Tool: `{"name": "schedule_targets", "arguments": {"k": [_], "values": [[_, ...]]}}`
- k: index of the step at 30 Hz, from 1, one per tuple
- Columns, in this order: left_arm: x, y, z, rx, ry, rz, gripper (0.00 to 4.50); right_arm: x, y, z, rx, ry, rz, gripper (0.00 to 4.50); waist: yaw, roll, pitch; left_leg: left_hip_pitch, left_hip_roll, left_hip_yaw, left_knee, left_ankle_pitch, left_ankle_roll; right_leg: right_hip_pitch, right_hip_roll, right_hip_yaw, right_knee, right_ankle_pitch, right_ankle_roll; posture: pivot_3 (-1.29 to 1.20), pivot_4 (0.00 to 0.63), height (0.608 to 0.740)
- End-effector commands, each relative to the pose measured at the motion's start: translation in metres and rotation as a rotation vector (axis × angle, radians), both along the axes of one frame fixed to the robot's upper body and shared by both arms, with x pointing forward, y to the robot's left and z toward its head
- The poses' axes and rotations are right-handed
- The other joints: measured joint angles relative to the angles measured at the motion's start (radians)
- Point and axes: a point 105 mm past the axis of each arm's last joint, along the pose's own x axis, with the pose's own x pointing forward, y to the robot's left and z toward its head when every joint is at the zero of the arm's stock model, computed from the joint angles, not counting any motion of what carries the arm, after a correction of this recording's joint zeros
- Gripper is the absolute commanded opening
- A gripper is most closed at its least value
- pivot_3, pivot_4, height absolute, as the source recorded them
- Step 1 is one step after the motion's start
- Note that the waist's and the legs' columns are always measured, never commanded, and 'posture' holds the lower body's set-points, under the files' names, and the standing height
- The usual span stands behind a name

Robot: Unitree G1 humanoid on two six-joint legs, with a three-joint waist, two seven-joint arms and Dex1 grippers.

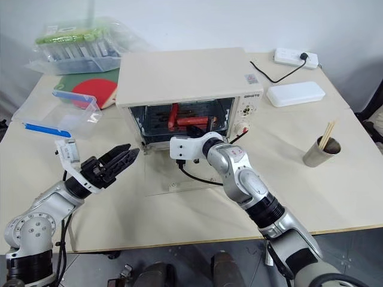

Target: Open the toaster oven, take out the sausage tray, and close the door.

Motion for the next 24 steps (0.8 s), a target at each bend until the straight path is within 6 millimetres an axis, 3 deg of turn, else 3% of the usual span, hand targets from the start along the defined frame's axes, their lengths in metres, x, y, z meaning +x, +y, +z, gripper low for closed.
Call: {"name": "schedule_targets", "arguments": {"k": [1,14,24], "values": [[-0.004,-0.003,0.011,-0.002,-0.038,-0.025,4.5,-0.016,0.003,0.04,0.089,-0.109,0.054,0.0,0.0,0.0,0.0,0.0,0.0,0.0,0.0,0.0,0.0,0.0,0.0,0.0,0.0,0.0,0.0,0.0,0.15,0.74],[-0.006,0.001,0.016,-0.034,-0.023,-0.04,4.5,-0.034,-0.007,0.04,0.088,-0.173,0.058,0.0,0.004,0.0,0.0,0.0,-0.001,0.0,0.0,0.0,0.0,0.0,0.0,0.0,-0.001,0.0,0.0,0.0,0.15,0.74],[-0.011,0.01,0.014,-0.033,-0.009,-0.039,4.5,-0.062,-0.017,0.032,0.069,-0.17,0.184,0.0,0.021,0.0,0.0,0.0,-0.001,0.0,-0.001,0.0,0.0,0.001,0.0,0.0,-0.002,0.0,0.0,0.0,0.15,0.74]]}}
